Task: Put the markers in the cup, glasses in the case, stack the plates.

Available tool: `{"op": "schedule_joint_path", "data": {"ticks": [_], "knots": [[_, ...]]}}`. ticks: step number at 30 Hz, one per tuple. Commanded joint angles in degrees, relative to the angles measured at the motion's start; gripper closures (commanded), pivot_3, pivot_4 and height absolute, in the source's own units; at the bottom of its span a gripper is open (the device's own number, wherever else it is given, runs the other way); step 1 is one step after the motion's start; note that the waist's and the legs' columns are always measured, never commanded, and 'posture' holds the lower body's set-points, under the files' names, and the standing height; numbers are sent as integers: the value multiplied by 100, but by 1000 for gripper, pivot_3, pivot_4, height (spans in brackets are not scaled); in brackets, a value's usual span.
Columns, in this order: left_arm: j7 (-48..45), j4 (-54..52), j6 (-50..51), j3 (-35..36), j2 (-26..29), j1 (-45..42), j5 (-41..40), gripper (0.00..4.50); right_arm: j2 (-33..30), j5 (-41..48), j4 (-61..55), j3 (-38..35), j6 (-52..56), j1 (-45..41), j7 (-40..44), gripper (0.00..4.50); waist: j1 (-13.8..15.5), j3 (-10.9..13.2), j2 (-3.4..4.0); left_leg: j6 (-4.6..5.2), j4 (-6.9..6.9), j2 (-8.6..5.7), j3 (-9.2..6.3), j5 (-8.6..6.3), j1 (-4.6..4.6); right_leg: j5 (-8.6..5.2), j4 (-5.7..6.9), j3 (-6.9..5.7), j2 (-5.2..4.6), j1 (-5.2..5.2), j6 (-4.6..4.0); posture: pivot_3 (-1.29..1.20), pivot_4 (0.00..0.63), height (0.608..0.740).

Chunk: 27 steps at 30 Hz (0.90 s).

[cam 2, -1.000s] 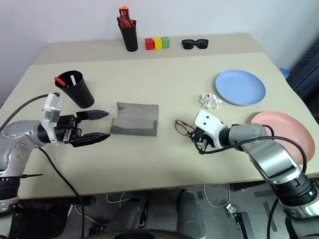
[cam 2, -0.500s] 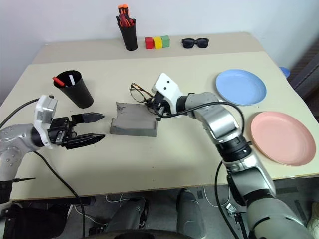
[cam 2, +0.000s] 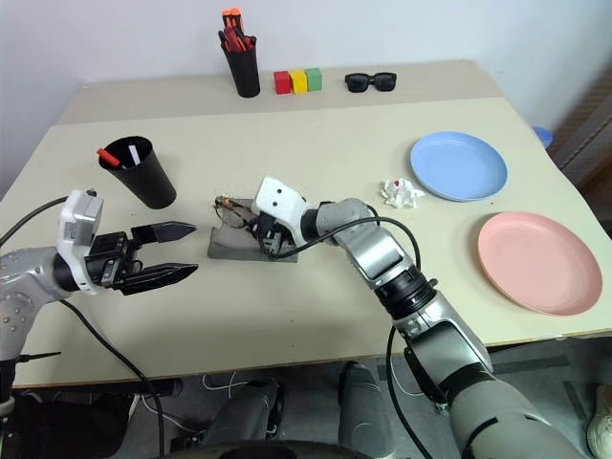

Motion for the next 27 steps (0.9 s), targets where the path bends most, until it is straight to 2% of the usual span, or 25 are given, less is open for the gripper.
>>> {"op": "schedule_joint_path", "data": {"ticks": [1, 4, 5, 8, 13, 14, 20, 23, 25, 27], "knots": [[12, -122, -103, 123, 22, 62, -41, 0, -58, 73, -158, -40, 92, -60, 322, 4466, 1, 0, 0, 0, 0, 0, 0, 0, 0, 0, 0, 0, 0, 0, 0, 0, 150, 740], [72, -147, -93, 68, 10, 10, -50, 0, -20, 77, -102, -106, 174, -108, 426, 4466, 2, 0, 0, 0, 0, 0, 0, 0, 2, 0, 2, 2, 0, 0, 0, 0, 150, 740], [102, -165, -104, 56, 0, -5, -43, 0, 4, 73, -91, -124, 193, -117, 439, 3810, 2, 0, 0, 0, 0, 0, 1, 0, 2, 0, 3, 2, 0, 0, 0, 0, 150, 740], [166, -174, -125, 17, -12, -75, -13, 0, 93, 71, -31, -217, 238, -154, 403, 2626, 2, 0, 0, 0, 0, 0, 1, 0, 2, 0, 2, 2, 0, 0, 0, 0, 150, 740], [311, -81, -134, -47, -67, -297, 34, 0, 176, 39, 108, -437, 134, -255, 217, 188, 2, 0, 0, -1, 0, 0, 1, 0, 2, 0, 2, 2, 0, 0, 0, 0, 150, 740], [390, -23, -255, -83, -126, -382, 146, 0, 199, 49, 153, -549, 127, -311, 123, 55, 3, 0, 0, 0, 0, 0, 1, 0, 2, 0, 2, 2, 0, 0, 0, 0, 150, 740], [876, 645, -584, -357, -489, -1091, 642, 0, 342, 622, 100, -1557, 408, -591, -212, 55, 23, 0, 0, -5, 0, -1, -1, 3, 2, 4, 3, 2, 2, 0, -4, 0, 150, 740], [1266, 1139, -1086, -499, -869, -1647, 1063, 754, 271, 1307, -234, -2229, 750, -522, -97, 0, 54, 0, 0, -5, 0, -2, -2, 3, -1, 4, 0, 1, 1, 1, -4, 0, 150, 740], [1685, 1728, -1418, -660, -1172, -2222, 1501, 1679, 117, 1507, -263, -2596, 859, -392, -188, 0, 76, -1, -2, -5, 1, -3, -3, 3, -2, 6, -5, 1, 1, 1, -5, 0, 150, 740], [2001, 2248, -1518, -878, -1340, -2644, 1903, 2744, -78, 1405, -302, -2625, 741, -219, -237, 0, 49, -4, -6, -7, 2, -7, -5, 5, -2, 8, -7, -1, 0, 5, -6, 0, 150, 740]]}}
